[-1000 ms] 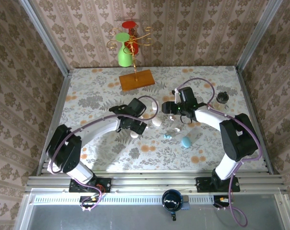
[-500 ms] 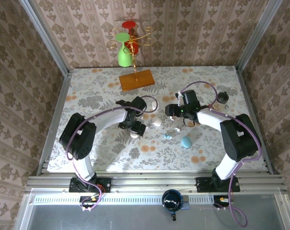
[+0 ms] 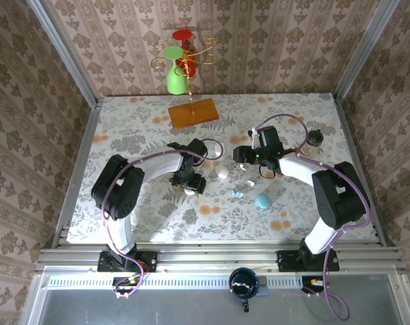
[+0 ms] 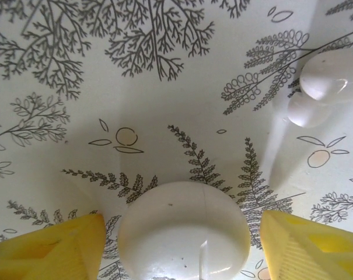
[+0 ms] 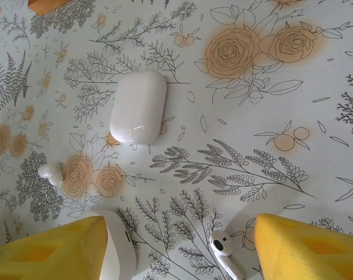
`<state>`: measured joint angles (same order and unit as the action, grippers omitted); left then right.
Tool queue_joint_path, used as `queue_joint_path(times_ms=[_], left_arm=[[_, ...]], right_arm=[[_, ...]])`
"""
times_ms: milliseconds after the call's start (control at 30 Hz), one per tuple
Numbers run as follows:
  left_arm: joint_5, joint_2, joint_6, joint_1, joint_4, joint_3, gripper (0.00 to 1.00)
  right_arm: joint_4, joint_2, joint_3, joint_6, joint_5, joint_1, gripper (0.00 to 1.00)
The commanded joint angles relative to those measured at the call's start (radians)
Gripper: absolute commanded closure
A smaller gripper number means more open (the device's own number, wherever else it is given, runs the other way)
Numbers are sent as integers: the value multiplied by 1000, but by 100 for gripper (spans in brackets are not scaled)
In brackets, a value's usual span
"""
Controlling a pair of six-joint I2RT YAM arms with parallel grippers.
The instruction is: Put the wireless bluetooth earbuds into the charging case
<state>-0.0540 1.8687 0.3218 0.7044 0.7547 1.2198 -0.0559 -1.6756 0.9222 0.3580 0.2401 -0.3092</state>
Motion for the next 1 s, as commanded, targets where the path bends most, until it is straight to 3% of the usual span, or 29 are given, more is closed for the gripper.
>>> queue_joint_path(times_ms=[0,167,567,767,967], left_arm=[[-6,9,13,-9,5,5,35],[-15,-2,23,-11,-16,-12,47],[69,-163,125,-26,-152,-77,46],[78,-299,312,-38,-345,-118,48],[104,-393,567,-39,-560,-135,49]], right_arm=[[-15,35,-10,-8,9,4,32],[-16,52,-12,-9,10,5,32],[-81,163,-65,-34,15,6,32],[-204,275,-145,-22,43,6,31],[-466,356,-253,30,162,7,30]])
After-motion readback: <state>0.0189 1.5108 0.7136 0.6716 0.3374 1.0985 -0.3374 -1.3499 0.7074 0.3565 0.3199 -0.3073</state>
